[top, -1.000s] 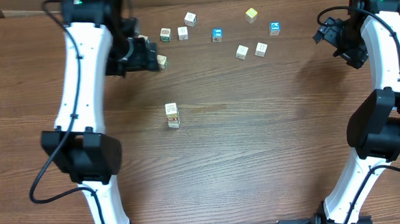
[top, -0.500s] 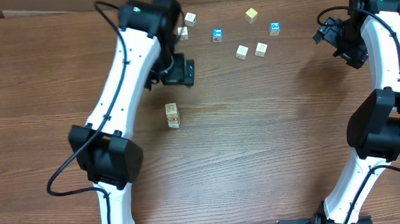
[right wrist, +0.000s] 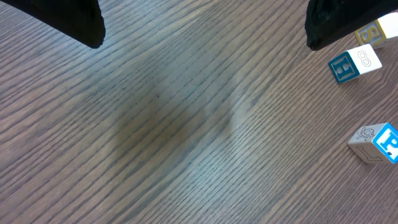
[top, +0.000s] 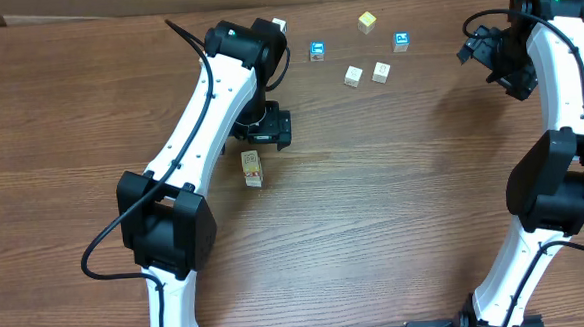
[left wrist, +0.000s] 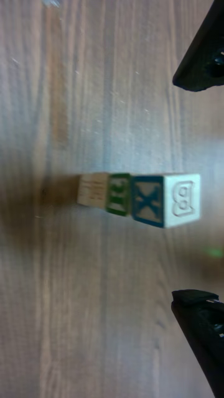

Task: Form a tower
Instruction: 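Move the left gripper over the top of the stack, then lower the left gripper around the top 'E' block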

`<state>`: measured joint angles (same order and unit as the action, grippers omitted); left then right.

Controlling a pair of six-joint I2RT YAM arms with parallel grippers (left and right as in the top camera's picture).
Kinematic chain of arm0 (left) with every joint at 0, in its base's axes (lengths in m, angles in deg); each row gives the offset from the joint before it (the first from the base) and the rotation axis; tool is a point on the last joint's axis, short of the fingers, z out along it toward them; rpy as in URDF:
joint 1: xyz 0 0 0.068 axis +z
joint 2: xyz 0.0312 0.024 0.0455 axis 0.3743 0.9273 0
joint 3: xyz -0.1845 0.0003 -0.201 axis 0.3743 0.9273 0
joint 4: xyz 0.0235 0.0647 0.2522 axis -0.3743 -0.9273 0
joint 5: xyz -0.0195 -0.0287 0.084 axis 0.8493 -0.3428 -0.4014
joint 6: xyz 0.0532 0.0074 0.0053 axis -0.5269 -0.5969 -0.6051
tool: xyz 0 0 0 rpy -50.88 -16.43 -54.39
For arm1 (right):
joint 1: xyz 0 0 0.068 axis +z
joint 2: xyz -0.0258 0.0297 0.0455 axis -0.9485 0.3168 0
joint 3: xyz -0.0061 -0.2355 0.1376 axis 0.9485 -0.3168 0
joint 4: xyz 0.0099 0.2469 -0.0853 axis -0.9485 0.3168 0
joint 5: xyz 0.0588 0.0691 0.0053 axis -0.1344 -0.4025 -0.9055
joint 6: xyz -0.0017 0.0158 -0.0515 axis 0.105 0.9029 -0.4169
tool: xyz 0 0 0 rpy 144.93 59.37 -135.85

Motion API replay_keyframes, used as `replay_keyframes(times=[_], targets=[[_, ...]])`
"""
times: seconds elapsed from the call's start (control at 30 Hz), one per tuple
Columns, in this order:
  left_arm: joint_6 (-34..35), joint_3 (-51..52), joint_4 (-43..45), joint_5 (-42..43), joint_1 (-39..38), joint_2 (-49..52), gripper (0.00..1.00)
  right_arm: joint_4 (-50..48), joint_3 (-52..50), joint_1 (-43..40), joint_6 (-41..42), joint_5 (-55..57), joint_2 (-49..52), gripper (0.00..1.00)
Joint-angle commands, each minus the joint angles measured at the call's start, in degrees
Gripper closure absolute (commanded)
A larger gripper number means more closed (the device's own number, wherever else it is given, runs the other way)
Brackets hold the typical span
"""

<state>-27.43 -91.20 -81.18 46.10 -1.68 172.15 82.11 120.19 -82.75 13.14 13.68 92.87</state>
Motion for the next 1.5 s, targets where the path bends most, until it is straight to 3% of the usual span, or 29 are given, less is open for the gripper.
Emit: replay_keyframes(times=[0.0, 0.27, 0.4, 0.73, 0.9, 1.1, 1.47], targets=[[-0.1, 3.7, 2.7, -1.9, -1.1, -6.4, 0.01, -0.2, 1.6, 0.0, -0.2, 0.0, -0.7, 0.00], [-1.2, 25.6, 21.9, -3.7, -1.5, -23.8, 0.01, -0.2, 1.6, 0.0, -0.2, 0.0, -0.7, 0.00], [-2.4, 32.0, 26.0, -4.5, -1.1, -25.3, 0.01, -0.2, 1.6, 0.0, -0.2, 0.0, -0.7, 0.00], [-1.8, 32.5, 26.6, -4.2, -1.1, -17.2, 0.00, -0.2, 1.6, 0.0, -0.2, 0.0, -0.7, 0.00], [-1.8, 32.5, 26.6, 0.7, -1.3, -13.8, 0.07, -0.2, 1.6, 0.0, -0.2, 0.0, -0.7, 0.00], [-1.8, 32.5, 27.0, 0.7, -1.4, -12.8, 0.13, -0.2, 1.6, 0.0, -0.2, 0.0, -0.7, 0.00], [-1.8, 32.6, 27.9, -1.6, -1.6, -11.1, 0.09, -0.2, 1.6, 0.0, -0.2, 0.0, -0.7, 0.00]])
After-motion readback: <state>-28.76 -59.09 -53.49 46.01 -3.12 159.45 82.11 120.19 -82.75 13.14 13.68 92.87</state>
